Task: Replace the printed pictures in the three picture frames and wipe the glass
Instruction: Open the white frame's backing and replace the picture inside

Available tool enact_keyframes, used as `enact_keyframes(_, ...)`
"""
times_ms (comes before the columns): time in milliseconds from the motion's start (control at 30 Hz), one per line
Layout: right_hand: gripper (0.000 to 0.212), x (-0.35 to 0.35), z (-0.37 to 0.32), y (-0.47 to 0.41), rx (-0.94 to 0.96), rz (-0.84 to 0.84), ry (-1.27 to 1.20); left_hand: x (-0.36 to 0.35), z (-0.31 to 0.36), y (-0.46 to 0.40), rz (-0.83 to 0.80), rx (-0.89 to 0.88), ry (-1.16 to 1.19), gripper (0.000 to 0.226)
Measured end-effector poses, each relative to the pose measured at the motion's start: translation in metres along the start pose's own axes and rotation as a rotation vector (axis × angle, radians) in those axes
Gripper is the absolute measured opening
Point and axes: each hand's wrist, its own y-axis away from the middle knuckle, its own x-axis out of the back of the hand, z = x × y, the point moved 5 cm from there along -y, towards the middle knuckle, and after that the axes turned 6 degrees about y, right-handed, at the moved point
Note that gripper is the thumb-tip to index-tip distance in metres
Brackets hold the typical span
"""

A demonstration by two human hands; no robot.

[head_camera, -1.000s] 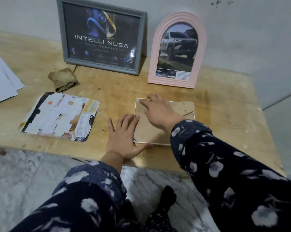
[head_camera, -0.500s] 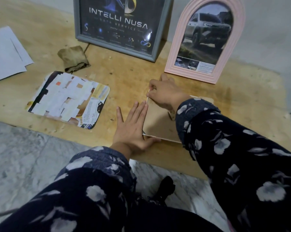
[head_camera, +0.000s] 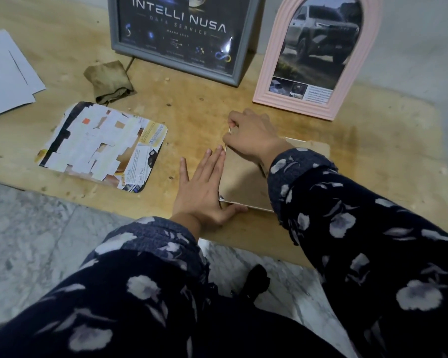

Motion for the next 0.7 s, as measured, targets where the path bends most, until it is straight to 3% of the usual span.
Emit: enact_keyframes(700,0.015,0.013,0.000,0.005,-0.029,-0.018,-0.107,-0.002,0.005,0.000,0.023,-0.018,-0.011,0.114)
